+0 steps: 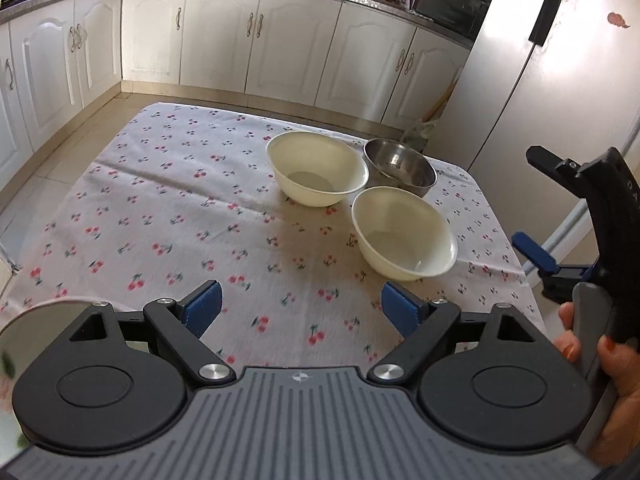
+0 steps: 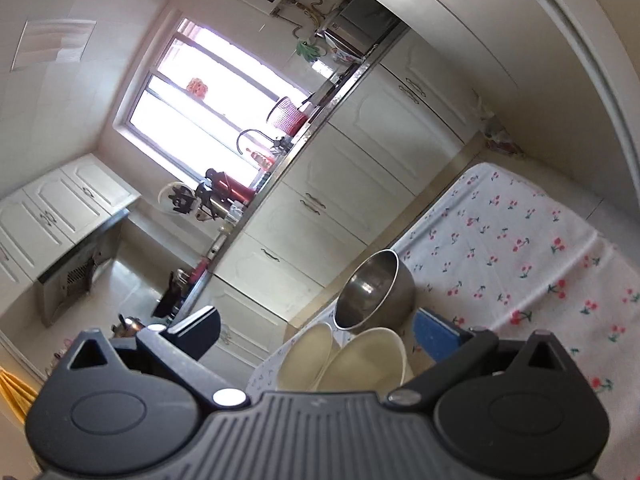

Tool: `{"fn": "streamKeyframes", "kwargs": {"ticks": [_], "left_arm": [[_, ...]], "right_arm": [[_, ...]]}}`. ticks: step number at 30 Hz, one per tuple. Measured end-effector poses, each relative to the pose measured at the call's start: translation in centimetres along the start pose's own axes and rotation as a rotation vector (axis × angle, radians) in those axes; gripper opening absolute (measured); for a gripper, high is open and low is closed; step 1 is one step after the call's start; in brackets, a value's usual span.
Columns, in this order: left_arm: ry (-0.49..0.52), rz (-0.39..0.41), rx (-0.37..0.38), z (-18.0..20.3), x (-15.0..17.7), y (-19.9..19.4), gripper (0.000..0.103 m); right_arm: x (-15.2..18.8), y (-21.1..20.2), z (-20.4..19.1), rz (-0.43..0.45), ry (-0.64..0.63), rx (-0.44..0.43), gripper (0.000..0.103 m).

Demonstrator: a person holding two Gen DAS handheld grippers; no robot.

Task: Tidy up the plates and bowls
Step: 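Move the left gripper toward the two cream bowls, then grasp the rim of the nearer cream bowl with the left gripper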

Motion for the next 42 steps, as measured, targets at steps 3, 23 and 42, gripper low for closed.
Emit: {"fn": "streamKeyframes", "kwargs": {"ticks": [3, 23, 42], "left_arm": [[-0.015, -0.005, -0.008, 0.5, -1.0, 1.4, 0.103], [-0.111, -0.061, -0.016, 3.2, -5.3, 10.1, 0.054], [-0.022, -0.058, 0.001, 5.1, -5.3, 11.5, 0.017]], "right_arm": [[0.3, 1.4, 1.0, -0.053, 0.022, -0.023, 0.102], [1.3, 3.4, 2.6, -0.151, 0.118, -0.117, 0.102], [2.0, 3.4, 1.7, -0.173, 0.091, -0.163, 0.103]]}}
Point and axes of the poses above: each gripper's, at about its wrist camera, not at the fingertips, and y roughly the way its jaws point, z to its right, x to its underside, the point moved 7 cm from there along y, roughly the way its jaws point, and after that the axes turned 14 degrees about -z, right-handed, at the moved point
